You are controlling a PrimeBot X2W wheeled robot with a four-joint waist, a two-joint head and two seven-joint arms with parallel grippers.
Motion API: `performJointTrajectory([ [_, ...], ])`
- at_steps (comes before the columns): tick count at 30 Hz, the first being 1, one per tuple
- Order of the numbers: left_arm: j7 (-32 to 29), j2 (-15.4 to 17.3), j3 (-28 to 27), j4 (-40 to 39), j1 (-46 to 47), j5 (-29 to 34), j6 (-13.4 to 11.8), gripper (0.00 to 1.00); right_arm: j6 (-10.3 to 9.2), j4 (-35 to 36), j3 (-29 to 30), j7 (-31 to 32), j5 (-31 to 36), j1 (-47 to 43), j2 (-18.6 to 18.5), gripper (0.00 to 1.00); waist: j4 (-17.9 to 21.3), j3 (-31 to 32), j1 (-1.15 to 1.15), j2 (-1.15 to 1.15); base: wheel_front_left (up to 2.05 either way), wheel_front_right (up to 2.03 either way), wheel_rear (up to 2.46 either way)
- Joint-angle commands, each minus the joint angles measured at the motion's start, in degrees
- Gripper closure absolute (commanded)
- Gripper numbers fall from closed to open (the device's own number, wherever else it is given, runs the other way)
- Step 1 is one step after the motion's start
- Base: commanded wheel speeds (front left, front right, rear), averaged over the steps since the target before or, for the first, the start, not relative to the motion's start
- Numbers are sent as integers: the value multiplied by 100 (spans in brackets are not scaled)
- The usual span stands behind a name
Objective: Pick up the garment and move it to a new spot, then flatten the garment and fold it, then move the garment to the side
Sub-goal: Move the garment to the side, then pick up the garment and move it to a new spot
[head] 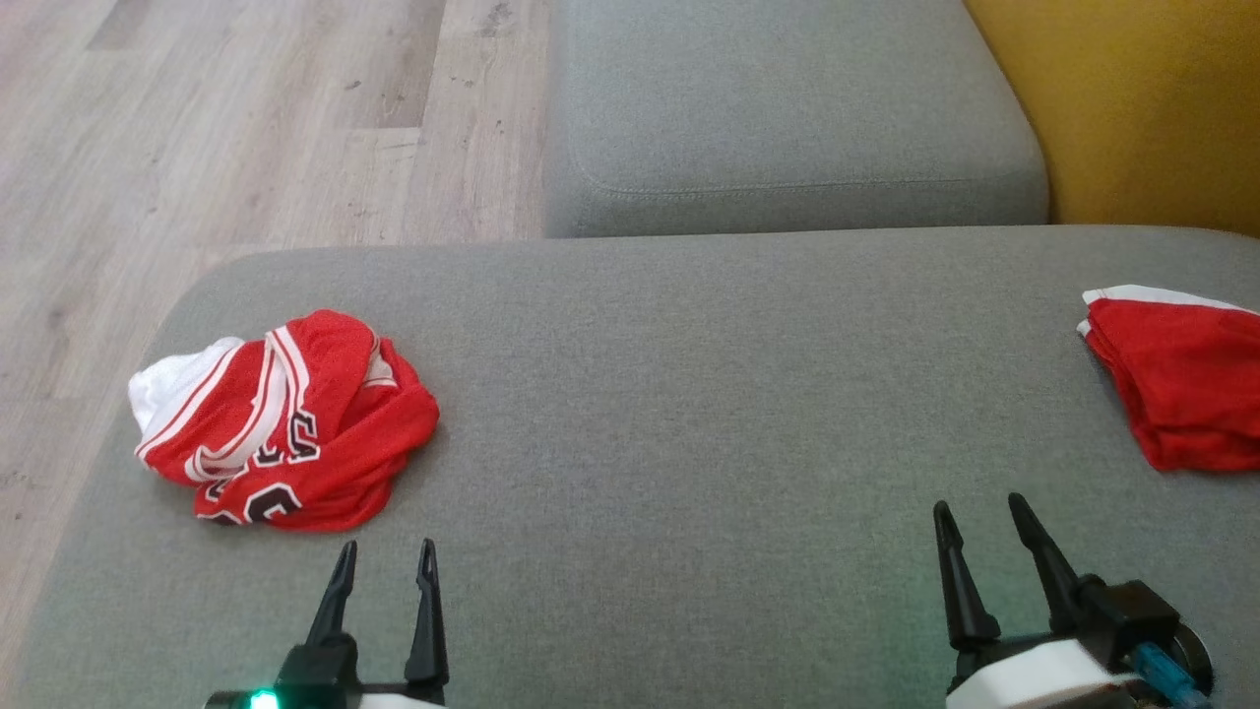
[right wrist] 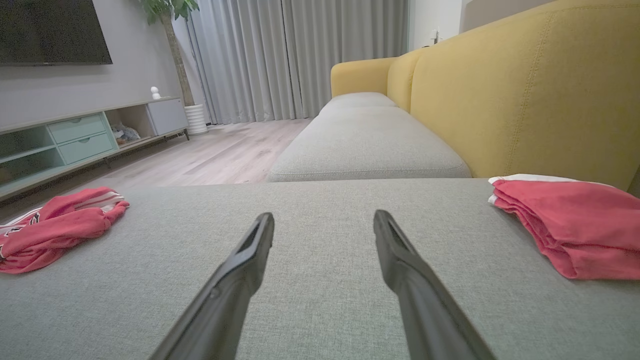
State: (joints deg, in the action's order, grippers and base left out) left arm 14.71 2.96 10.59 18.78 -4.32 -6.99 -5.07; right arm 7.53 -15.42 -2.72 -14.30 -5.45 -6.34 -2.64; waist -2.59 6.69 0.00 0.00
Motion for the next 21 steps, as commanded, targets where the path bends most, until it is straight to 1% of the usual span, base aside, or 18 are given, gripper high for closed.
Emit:
performJointTrajectory([
  [1, 29, -8, -255, -135, 209, 48, 5, 0, -4, 217, -96, -69, 42, 187, -32, 0, 14, -1, 0, 0, 0, 0, 0],
  [9, 29, -8, -275, -139, 199, 26, 7, 0, -4, 268, -84, -70, -77, 149, -25, 0, 43, 5, 0, 0, 0, 0, 0],
  [13, 29, -8, -277, -135, 222, -15, -12, 0, -4, 294, -52, -70, -94, 130, -25, 0, -30, -18, 0, 0, 0, 0, 0],
  [16, 29, -8, -285, -151, 269, -74, -32, 0, -4, 282, -53, -70, -125, 111, -25, 0, -222, -51, 0, 0, 0, 0, 0],
  [18, 29, -8, -282, -174, 301, -99, -53, 0, -4, 281, -44, -70, -155, 89, -24, 0, -437, -79, 0, 0, 0, 0, 0],
  [21, 29, -8, -292, -215, 339, -106, -78, 0, -4, 276, -43, -70, -190, 66, -24, 0, -876, -133, 0, 0, 0, 0, 0],
])
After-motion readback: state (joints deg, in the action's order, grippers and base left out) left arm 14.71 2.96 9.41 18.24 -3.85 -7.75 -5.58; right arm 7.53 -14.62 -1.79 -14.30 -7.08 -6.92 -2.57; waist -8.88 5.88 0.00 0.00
